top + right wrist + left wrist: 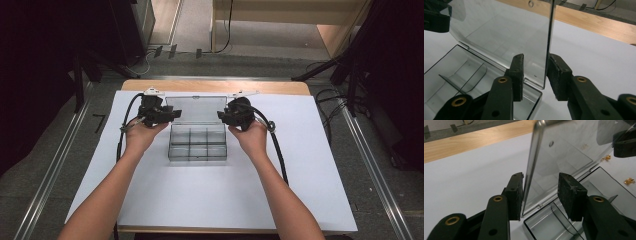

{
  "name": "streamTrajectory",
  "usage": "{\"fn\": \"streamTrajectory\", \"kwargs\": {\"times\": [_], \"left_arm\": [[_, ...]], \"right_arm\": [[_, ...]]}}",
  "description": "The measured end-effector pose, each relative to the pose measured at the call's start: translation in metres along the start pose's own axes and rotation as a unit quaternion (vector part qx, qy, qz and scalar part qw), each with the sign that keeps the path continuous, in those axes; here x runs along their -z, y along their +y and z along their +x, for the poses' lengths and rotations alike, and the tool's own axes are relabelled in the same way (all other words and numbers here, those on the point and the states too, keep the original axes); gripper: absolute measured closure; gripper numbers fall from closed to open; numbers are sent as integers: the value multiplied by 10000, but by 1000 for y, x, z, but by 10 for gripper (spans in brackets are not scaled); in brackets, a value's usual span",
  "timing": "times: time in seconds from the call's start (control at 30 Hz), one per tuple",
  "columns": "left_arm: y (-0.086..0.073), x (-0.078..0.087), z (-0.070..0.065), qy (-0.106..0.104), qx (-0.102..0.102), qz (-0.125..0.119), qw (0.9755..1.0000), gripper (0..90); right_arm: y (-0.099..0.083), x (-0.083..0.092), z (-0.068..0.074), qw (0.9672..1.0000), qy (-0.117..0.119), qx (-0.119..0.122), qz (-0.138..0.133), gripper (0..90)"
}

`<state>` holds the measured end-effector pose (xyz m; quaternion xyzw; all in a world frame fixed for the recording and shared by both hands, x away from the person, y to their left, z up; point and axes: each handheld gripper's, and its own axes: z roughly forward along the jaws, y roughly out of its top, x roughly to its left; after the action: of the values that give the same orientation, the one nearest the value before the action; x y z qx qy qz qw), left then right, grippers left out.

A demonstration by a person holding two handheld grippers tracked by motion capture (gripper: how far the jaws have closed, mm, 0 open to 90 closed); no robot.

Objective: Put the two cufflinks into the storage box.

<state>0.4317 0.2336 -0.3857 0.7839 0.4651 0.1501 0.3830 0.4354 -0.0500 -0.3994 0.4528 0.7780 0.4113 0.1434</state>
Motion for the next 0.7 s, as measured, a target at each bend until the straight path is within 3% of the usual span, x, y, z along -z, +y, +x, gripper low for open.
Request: {"fn": "streamTrajectory", "kwargs": {"times": [0.17,0.4,0.53,0.7], "left_arm": [[-3,-10,2,13,60,114,9999,562],[-3,-21,7,28,227,5,9997,544],[-4,-25,9,36,349,-2,9994,529],[-5,-29,9,70,329,52,9994,514]], "right_arm": [[-2,-7,-1,10000,-62,-11,32,681],[-2,-18,-4,9998,-99,-146,56,668],[-3,-26,-5,9997,-145,-75,205,657],[-4,-29,-5,9996,-137,-131,230,645]]}}
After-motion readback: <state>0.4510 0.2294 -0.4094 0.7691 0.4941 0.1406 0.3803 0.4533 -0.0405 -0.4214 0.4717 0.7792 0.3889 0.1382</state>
